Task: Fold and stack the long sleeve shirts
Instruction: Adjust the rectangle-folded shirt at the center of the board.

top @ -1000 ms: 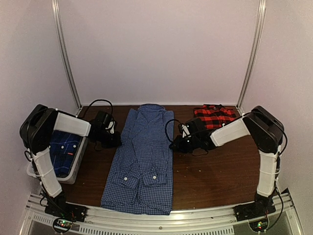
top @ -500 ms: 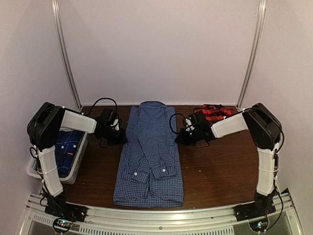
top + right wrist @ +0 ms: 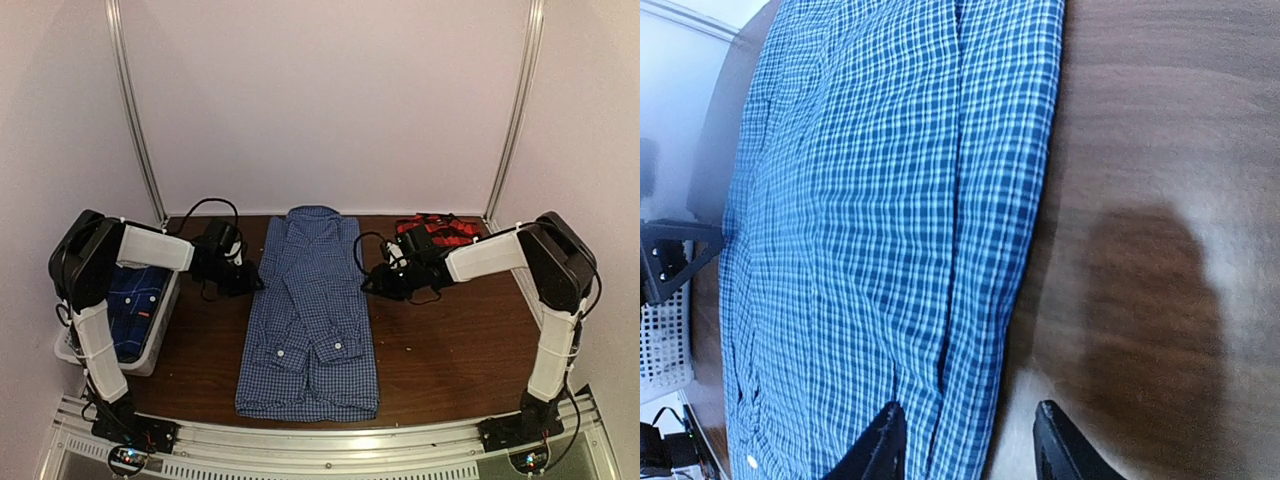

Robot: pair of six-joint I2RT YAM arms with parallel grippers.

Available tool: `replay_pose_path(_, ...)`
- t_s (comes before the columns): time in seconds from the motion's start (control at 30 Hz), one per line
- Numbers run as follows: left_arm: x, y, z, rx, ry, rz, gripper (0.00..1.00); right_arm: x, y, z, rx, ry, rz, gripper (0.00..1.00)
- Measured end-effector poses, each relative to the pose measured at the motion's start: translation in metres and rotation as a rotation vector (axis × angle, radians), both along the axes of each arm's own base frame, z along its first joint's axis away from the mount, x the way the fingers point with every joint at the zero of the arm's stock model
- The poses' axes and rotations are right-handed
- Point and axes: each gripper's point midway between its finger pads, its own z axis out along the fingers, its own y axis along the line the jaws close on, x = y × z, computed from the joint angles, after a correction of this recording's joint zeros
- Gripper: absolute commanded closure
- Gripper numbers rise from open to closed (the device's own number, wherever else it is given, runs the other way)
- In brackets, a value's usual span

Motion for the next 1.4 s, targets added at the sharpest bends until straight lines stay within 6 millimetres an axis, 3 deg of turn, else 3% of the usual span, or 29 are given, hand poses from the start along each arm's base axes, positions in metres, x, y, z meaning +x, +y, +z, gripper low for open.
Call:
replay_pose_path(0.3,-0.058,0.015,0.015,-0.03,0.036,-0.036,0.57,-0.068,-0.013,0.01,-0.01,0.02,0.053,0.47)
replay_pose_path(0.5,-0.114,0.018,0.002,-0.049,0.109,-0.086,0.56,-0.118,-0.022,-0.005,-0.025,0.089,0.08,0.47)
replay_pose_path(0.7,-0.16,0.009,-0.004,-0.095,0.157,-0.131,0.56,-0.148,-0.026,-0.007,0.006,0.138,0.064,0.46)
replay_pose_path(1.03,-0.192,-0.001,-0.003,-0.158,0.192,-0.149,0.58,-0.184,-0.012,-0.01,0.084,0.199,0.087,0.46)
replay_pose_path(1.4,-0.202,-0.016,-0.005,-0.195,0.207,-0.178,0.69,-0.186,0.014,-0.01,0.173,0.2,0.118,0.52)
